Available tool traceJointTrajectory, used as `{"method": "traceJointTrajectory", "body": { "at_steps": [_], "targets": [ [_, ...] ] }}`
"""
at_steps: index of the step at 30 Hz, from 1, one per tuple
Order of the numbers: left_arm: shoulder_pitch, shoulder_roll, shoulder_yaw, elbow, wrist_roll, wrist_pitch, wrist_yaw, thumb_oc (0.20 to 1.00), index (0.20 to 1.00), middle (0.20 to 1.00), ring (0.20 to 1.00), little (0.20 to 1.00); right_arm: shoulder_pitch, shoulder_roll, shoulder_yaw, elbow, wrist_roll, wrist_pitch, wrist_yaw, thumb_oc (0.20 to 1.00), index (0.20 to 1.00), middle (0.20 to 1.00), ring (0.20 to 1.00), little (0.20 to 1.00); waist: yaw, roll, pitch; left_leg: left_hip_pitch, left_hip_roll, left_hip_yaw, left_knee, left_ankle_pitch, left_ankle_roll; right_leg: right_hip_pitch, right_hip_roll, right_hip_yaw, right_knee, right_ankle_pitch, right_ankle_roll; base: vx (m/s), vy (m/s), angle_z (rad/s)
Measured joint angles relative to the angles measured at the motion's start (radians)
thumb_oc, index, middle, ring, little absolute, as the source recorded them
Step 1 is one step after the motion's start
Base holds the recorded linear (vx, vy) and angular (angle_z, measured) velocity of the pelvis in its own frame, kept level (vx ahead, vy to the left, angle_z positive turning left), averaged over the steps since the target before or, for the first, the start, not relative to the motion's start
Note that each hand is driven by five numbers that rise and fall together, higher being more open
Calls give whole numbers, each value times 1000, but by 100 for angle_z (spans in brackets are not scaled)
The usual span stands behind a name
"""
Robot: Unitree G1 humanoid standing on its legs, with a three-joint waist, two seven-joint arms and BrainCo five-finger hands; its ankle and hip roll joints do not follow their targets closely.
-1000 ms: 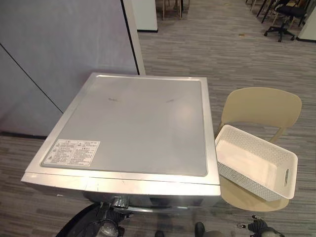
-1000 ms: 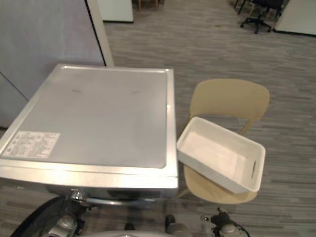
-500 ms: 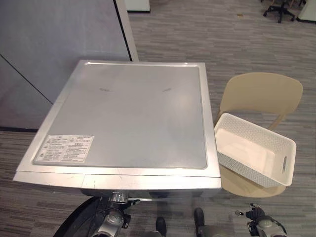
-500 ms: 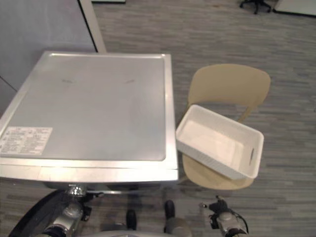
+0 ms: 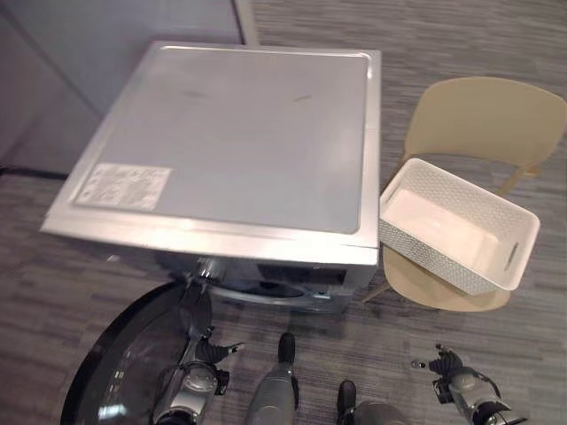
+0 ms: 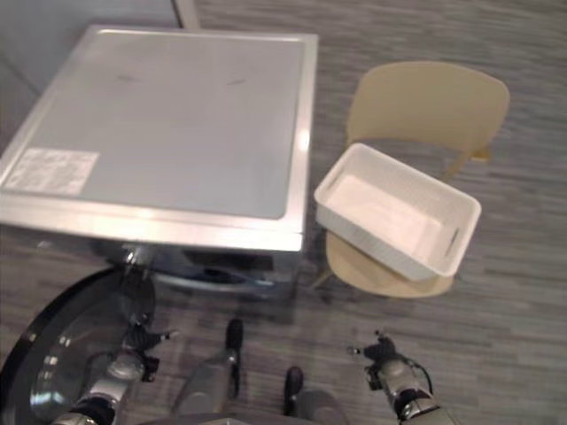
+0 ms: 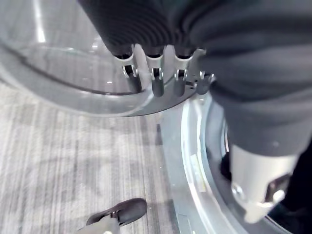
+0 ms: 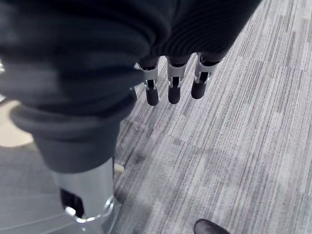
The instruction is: Grab the laundry basket,head to the washer,open it,put in the laundry and shut it.
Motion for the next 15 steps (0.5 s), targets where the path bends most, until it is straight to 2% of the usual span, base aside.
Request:
{"method": "traceJointTrajectory", "body": {
  "at_steps": [1, 3, 4, 5, 6, 8, 9, 11, 13, 14, 15],
  "targets": [
    [4, -1, -11, 15, 0, 2, -2, 1000, 1000, 1000, 1000, 1000, 9, -5, -5, 2, 0, 0, -3, 1000, 1000, 1000, 1000, 1000, -4, 1, -1, -6, 11, -5, 1, -44, -12, -2, 7, -13, -16, 37, -30, -220, 76, 46],
    [3, 7, -13, 37, 0, 3, -4, 1000, 1000, 1000, 1000, 1000, 7, -4, -10, 0, 0, -5, -3, 1000, 1000, 1000, 1000, 1000, -14, -39, 3, -7, -17, 0, 62, -153, -14, -10, -10, -14, -49, 80, -44, -113, 84, 11],
    [2, 10, -13, 40, 0, 2, -5, 1000, 1000, 1000, 1000, 1000, 8, -4, -12, 1, 0, -4, -3, 1000, 1000, 1000, 1000, 1000, -23, -51, 1, -8, -27, -2, 89, -183, -16, -8, -18, -23, -69, 102, -42, -71, 197, 26],
    [-10, 10, -12, 52, 1, 1, -7, 1000, 1000, 1000, 1000, 1000, 9, -8, -25, 9, 0, -1, -4, 1000, 1000, 1000, 1000, 1000, -47, -65, -3, 24, -23, -4, 132, -248, -27, -21, -27, -32, -99, 138, -39, -10, 147, 32],
    [-14, 8, -13, 50, 1, 1, -7, 1000, 1000, 1000, 1000, 1000, 11, -11, -27, 20, 0, 0, -3, 1000, 1000, 1000, 1000, 1000, -64, -63, -4, 50, -14, -2, 128, -273, -28, -19, -23, -37, -120, 154, -28, 53, 236, 39],
    [-28, -5, -17, 41, 3, 0, -7, 1000, 1000, 1000, 1000, 1000, 32, -21, -30, 25, -1, 6, -1, 1000, 1000, 1000, 1000, 1000, -95, -48, -8, 125, 5, -3, 66, -285, -24, -3, -16, -52, -167, 178, -15, 46, 188, 37],
    [-30, -13, -17, 27, 4, 0, -7, 1000, 1000, 1000, 1000, 1000, 42, -22, -42, 26, -1, 8, 1, 1000, 1000, 1000, 1000, 1000, -100, -35, -12, 188, 13, 1, -31, -284, -23, 3, -7, -57, -200, 201, 1, 17, 192, 15],
    [-44, -15, -27, -10, 13, 0, -7, 1000, 1000, 1000, 1000, 1000, 43, -24, -49, 27, -1, 9, 1, 1000, 1000, 1000, 1000, 1000, -101, -22, -17, 217, 5, -5, -98, -281, -13, 3, -1, -57, -238, 240, 11, 26, 187, -6],
    [-35, -15, -30, -59, 15, -1, -7, 1000, 1000, 1000, 1000, 1000, 50, -27, -51, 26, -3, 9, 2, 1000, 1000, 1000, 1000, 1000, -99, 5, -25, 224, 3, -4, -98, -272, 8, 5, 15, -59, -255, 260, 24, 9, 157, -7],
    [-39, 3, -48, -112, 18, 6, -6, 1000, 1000, 1000, 1000, 1000, 59, -10, -61, 15, -5, 6, 3, 1000, 1000, 1000, 1000, 1000, -96, 1, -35, 225, -14, 1, -98, -292, 19, -1, -2, -61, -256, 272, 39, 2, 151, 4],
    [-34, 14, -53, -161, 19, 6, -5, 1000, 1000, 1000, 1000, 1000, 69, -4, -68, 15, -6, 6, 3, 1000, 1000, 1000, 1000, 1000, -94, 1, -35, 223, -22, 5, -96, -283, 32, -4, -11, -62, -251, 275, 44, -3, 127, 10]
  ]
}}
